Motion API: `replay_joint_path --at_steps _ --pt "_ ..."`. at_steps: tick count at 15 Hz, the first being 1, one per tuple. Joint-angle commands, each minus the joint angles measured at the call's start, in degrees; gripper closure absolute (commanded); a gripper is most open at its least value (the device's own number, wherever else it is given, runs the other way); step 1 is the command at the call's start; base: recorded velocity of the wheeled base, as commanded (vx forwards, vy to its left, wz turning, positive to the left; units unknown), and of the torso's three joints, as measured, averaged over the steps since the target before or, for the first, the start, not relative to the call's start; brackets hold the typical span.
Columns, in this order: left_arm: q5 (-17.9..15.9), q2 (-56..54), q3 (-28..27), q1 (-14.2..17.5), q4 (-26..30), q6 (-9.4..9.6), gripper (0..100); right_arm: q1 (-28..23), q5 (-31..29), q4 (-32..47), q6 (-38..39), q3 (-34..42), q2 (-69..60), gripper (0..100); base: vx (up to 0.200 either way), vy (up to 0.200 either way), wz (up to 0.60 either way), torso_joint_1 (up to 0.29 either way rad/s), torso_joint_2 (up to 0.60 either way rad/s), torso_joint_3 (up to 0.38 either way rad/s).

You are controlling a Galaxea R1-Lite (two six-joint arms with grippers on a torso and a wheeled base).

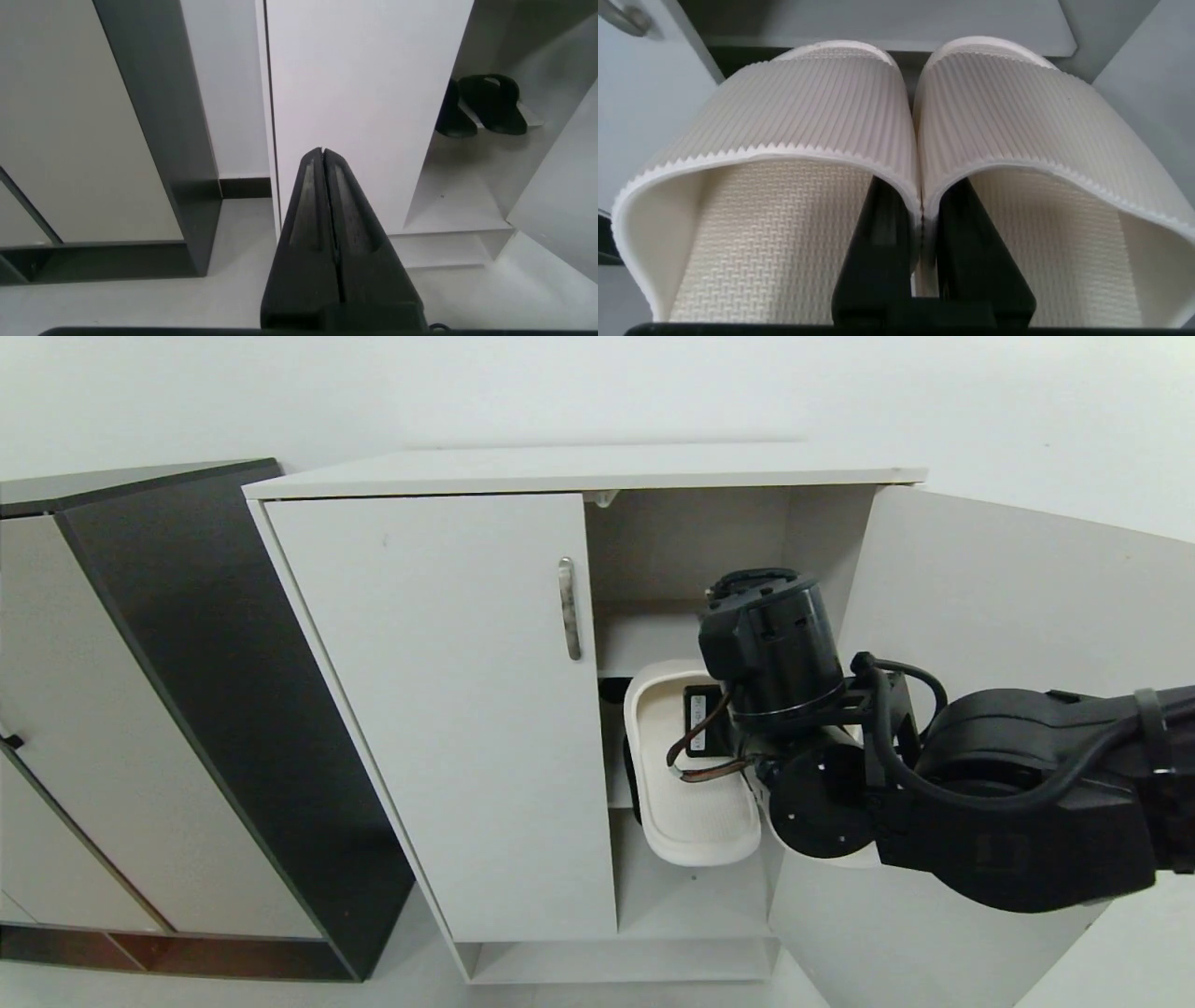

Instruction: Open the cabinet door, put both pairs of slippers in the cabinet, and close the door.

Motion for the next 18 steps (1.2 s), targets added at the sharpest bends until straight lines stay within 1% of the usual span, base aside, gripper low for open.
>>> replay_joint_path --at_steps 1,13,18 --pt "-0.1 0.0 0.0 0.1 0.0 -0.01 100 -0.2 0.0 -0.1 0.0 0.0 0.3 100 0.200 0.000 0.00 0.002 0.01 0.002" --pt "0.0 0.0 0.0 0.0 0.0 -0.01 100 -0.8 -0.5 -0.5 0.1 -0.3 1.3 100 0.200 0.000 0.00 0.002 0.00 0.002" --pt "0.0 0.0 0.0 0.0 0.0 -0.09 100 -1.0 -0.5 -0.5 -0.1 -0.1 2.1 100 0.000 0.000 0.00 0.000 0.00 0.000"
